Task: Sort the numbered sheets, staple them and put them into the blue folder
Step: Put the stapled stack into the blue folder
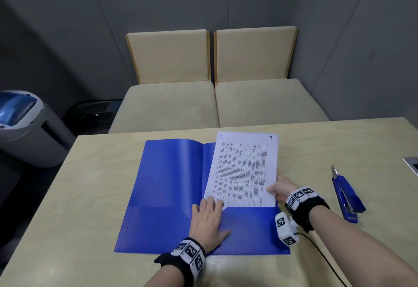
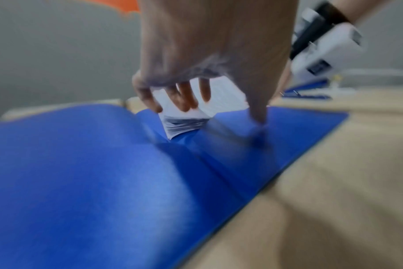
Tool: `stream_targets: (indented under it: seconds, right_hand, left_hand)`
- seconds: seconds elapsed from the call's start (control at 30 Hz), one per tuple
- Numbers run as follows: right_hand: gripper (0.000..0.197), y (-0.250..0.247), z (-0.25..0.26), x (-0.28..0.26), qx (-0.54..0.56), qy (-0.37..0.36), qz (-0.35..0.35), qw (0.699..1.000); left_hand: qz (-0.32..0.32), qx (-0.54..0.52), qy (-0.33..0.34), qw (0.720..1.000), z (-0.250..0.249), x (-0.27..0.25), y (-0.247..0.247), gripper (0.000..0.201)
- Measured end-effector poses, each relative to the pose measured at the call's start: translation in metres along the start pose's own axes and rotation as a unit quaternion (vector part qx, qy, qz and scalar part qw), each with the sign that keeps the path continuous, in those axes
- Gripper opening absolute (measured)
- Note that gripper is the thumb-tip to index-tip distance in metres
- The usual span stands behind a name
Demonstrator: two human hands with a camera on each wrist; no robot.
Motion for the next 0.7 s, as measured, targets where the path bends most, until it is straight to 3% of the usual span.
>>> stream_targets:
  seconds: [0.07, 0.13, 0.27, 0.47, 0.7]
  right_hand:
    - [0.053, 0.000, -0.002, 0.007, -0.035, 0.003, -0.010, 0.999]
    - [0.053, 0.000, 0.000, 0.007, -0.053, 0.002, -0.015, 0.998]
    - [0.055, -0.001, 0.006, 0.003, -0.108, -0.020, -0.026, 0.994]
    - [0.064, 0.003, 0.011, 0.004, -0.186, -0.052, -0.026, 0.981]
    - [0.043, 0.020, 0.017, -0.015, -0.353, -0.034, 0.019, 0.935]
  left_hand:
    - [0.014, 0.069, 0.050, 0.996, -0.006, -0.003, 0.010, 0.116]
    - [0.056, 0.148, 0.089, 0.983, -0.007, -0.005, 0.022, 0.133]
    - [0.097, 0.202, 0.109, 0.968, -0.008, -0.003, 0.030, 0.131]
    - [0.084, 0.111, 0.061, 0.988, 0.007, -0.008, 0.031, 0.122]
    - [0.092, 0.036, 0.019, 0.995, 0.010, -0.008, 0.030, 0.123]
Point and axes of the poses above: each hand's wrist, its own x-axis towards the middle knuckle, its own y-axis out of the palm, z = x × y, the point moved 10 cm from there along x, towards the middle knuckle, and after that the axes turned 15 degrees about -x, right-handed, at the moved point
